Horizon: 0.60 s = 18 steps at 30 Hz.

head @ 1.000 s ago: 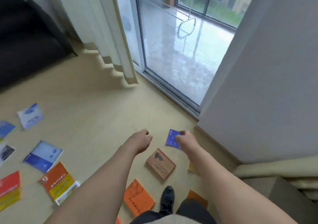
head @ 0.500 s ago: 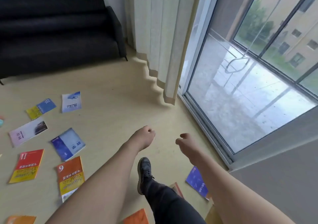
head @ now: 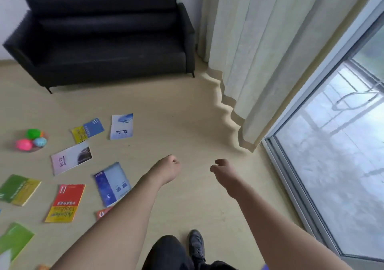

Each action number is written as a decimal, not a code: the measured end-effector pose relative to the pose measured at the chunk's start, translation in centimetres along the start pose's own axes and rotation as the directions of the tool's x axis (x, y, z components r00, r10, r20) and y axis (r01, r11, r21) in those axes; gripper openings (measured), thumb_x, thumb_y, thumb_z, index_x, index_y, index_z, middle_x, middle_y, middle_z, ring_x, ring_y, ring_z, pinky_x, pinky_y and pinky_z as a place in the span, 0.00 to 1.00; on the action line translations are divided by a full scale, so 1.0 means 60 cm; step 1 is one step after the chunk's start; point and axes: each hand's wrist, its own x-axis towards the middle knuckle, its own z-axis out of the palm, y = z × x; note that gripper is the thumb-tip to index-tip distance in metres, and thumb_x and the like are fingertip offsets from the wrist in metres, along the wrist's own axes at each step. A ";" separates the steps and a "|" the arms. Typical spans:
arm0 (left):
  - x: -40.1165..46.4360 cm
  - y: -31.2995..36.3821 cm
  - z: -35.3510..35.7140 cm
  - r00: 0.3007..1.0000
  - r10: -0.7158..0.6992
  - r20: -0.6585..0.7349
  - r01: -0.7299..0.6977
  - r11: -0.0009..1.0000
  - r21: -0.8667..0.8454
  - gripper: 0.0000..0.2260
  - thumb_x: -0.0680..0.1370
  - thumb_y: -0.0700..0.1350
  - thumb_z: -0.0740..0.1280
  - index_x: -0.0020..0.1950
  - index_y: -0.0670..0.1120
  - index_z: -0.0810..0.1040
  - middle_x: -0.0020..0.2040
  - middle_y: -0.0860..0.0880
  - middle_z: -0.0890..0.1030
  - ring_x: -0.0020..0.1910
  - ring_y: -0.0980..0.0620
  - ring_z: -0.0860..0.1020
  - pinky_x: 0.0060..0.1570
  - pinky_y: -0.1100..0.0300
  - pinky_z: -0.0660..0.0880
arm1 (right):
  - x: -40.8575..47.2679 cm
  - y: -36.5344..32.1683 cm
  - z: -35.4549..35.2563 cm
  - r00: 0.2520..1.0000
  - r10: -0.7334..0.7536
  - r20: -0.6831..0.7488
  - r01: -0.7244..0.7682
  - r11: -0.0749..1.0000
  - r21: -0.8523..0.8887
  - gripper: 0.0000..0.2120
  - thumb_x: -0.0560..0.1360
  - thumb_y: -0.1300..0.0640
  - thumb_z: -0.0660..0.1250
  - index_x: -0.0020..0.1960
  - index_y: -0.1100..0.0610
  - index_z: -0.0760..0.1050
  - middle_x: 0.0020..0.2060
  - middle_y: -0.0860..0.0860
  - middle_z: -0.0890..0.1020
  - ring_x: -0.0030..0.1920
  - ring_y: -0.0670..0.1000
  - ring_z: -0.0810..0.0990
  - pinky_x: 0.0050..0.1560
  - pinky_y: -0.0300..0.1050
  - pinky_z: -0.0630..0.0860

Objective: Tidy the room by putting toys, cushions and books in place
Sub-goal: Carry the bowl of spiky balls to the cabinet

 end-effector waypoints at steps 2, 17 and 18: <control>0.034 -0.032 -0.054 0.998 -0.047 -0.032 0.046 0.998 -0.032 0.09 0.79 0.49 0.55 0.48 0.46 0.72 0.44 0.48 0.76 0.38 0.49 0.70 0.38 0.58 0.66 | 0.031 -0.066 0.028 0.999 -0.024 0.032 0.025 1.000 -0.019 0.24 0.76 0.59 0.63 0.71 0.58 0.66 0.60 0.56 0.75 0.59 0.54 0.74 0.53 0.43 0.68; 0.368 -0.087 -0.451 0.995 0.024 -0.097 -0.026 0.999 -0.023 0.07 0.79 0.46 0.54 0.45 0.46 0.68 0.40 0.49 0.71 0.36 0.49 0.66 0.33 0.58 0.61 | 0.286 -0.468 0.240 0.997 -0.081 -0.001 0.080 0.982 -0.169 0.24 0.75 0.59 0.64 0.71 0.60 0.69 0.59 0.53 0.75 0.55 0.53 0.75 0.55 0.43 0.70; 0.391 -0.093 -0.476 0.994 0.019 -0.106 -0.021 1.000 -0.019 0.06 0.79 0.45 0.54 0.43 0.46 0.66 0.39 0.48 0.68 0.34 0.49 0.64 0.32 0.57 0.60 | 0.302 -0.493 0.250 0.995 -0.100 -0.006 0.097 0.979 -0.181 0.24 0.75 0.59 0.64 0.71 0.58 0.69 0.58 0.53 0.75 0.55 0.53 0.74 0.54 0.42 0.70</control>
